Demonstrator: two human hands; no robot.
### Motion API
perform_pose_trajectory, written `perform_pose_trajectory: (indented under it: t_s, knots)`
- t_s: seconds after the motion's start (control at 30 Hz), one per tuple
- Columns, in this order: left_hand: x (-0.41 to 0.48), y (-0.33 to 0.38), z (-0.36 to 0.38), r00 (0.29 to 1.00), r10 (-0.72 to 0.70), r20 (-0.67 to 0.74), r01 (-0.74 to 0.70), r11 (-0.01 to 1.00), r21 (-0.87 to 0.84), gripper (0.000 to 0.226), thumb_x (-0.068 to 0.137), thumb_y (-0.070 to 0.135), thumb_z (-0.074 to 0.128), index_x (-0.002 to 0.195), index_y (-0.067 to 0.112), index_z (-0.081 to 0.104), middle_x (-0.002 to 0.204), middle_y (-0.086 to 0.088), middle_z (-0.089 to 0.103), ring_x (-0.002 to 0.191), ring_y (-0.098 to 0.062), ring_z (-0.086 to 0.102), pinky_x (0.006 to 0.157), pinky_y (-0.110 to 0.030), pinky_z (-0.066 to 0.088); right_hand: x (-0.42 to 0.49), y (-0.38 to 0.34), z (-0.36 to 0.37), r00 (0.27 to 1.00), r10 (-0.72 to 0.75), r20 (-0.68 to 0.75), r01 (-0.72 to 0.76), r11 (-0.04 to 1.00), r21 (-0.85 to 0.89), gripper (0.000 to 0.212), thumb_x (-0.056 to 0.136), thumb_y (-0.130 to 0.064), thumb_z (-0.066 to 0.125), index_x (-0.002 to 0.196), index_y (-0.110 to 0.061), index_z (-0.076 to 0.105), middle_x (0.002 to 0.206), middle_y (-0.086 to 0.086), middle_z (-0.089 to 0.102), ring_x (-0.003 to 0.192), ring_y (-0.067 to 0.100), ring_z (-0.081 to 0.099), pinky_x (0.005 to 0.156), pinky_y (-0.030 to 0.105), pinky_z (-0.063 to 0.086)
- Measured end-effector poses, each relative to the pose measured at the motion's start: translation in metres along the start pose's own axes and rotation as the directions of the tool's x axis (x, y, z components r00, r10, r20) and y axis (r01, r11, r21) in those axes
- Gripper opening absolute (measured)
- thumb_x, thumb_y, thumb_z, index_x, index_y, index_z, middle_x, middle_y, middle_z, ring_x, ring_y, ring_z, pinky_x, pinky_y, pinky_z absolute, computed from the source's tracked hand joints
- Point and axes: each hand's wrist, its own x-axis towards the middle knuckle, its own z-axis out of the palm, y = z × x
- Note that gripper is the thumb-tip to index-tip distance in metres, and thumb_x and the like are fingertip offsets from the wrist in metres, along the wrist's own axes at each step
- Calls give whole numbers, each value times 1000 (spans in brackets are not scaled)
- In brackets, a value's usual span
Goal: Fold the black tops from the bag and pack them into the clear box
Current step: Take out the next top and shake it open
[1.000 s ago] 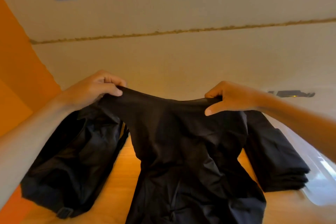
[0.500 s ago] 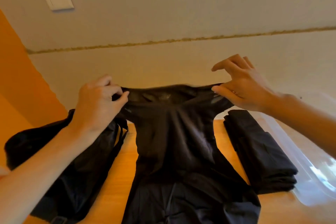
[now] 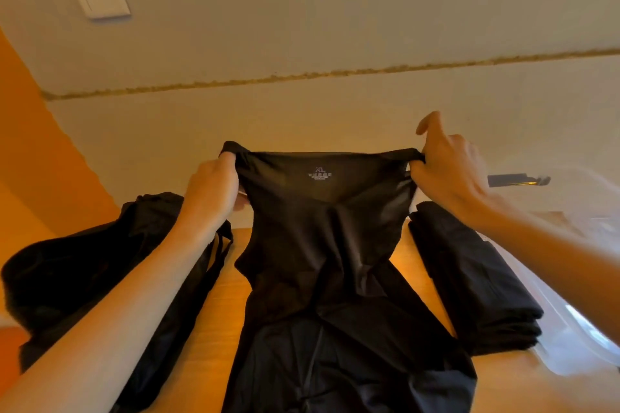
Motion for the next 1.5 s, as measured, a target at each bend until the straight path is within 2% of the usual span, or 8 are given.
perform_pose_trajectory:
  t_s: [0.17, 0.27, 0.47, 0.57, 0.73, 1.13, 1.33, 1.5]
  knots:
    - [10, -11, 13, 983, -158, 96, 178, 948, -265, 48, 111, 44, 26, 144, 18, 49, 134, -13, 60, 108, -28, 66, 94, -45, 53, 22, -5, 5, 791, 353, 499, -498, 846, 190, 22, 105, -15, 48, 103, 1, 63, 65, 9, 72, 64, 24, 71, 75, 41, 61]
    - [14, -17, 15, 978, -171, 117, 197, 940, -277, 49, 110, 40, 27, 146, 15, 48, 144, -15, 54, 125, -30, 56, 88, -41, 48, 19, -3, 5, 715, 282, 639, -621, 677, 396, 21, 106, -11, 46, 111, -2, 64, 74, 6, 77, 71, 18, 75, 88, 37, 58]
    - [10, -20, 13, 998, -32, 55, 38, 992, -119, 29, 110, 33, 24, 119, 13, 44, 107, -2, 51, 103, -22, 52, 96, -48, 48, 10, 4, 10, 775, 240, 584, -602, 559, 570, 22, 105, -10, 47, 122, -5, 61, 119, 18, 65, 106, 30, 66, 100, 42, 52]
    - [5, -22, 15, 994, 97, 47, -92, 991, -99, 18, 110, 23, 32, 96, 13, 34, 86, -2, 32, 77, -16, 35, 67, -36, 34, 9, 5, 14, 773, 219, 595, -605, 536, 589, 23, 103, -8, 51, 121, 0, 62, 119, 23, 65, 112, 35, 66, 99, 43, 55]
    - [4, -28, 11, 984, 180, 10, -175, 965, -195, 23, 103, 12, 49, 84, 17, 36, 80, -2, 32, 74, -18, 32, 70, -37, 30, 7, 5, 12, 787, 176, 592, -592, 488, 642, 9, 94, -2, 65, 102, -1, 62, 96, 14, 65, 99, 26, 66, 82, 30, 55]
    - [2, -48, 0, 993, 103, 49, -92, 977, -191, 20, 104, 31, 39, 102, 14, 51, 99, -12, 54, 92, -26, 53, 79, -44, 45, 8, 8, 7, 844, -78, 531, -537, -137, 832, 65, 83, -4, 58, 146, -20, 53, 115, 10, 70, 100, 23, 72, 85, 35, 57]
    - [1, -52, 1, 986, -102, 129, 140, 932, -334, 20, 99, 21, 64, 113, 7, 66, 112, -10, 71, 109, -23, 67, 97, -43, 54, 5, -2, 2, 905, -104, 413, -417, -23, 909, 65, 98, 7, 48, 147, -37, 51, 137, 15, 63, 122, 34, 65, 98, 45, 57]
    - [-2, -54, -6, 986, -30, 166, 115, 842, -528, 22, 80, 7, 78, 102, 6, 73, 94, -9, 76, 98, -21, 73, 82, -29, 57, 7, -3, -3, 927, -80, 366, -368, -14, 930, 64, 101, 6, 46, 146, -39, 51, 140, 15, 61, 124, 35, 63, 93, 42, 60]
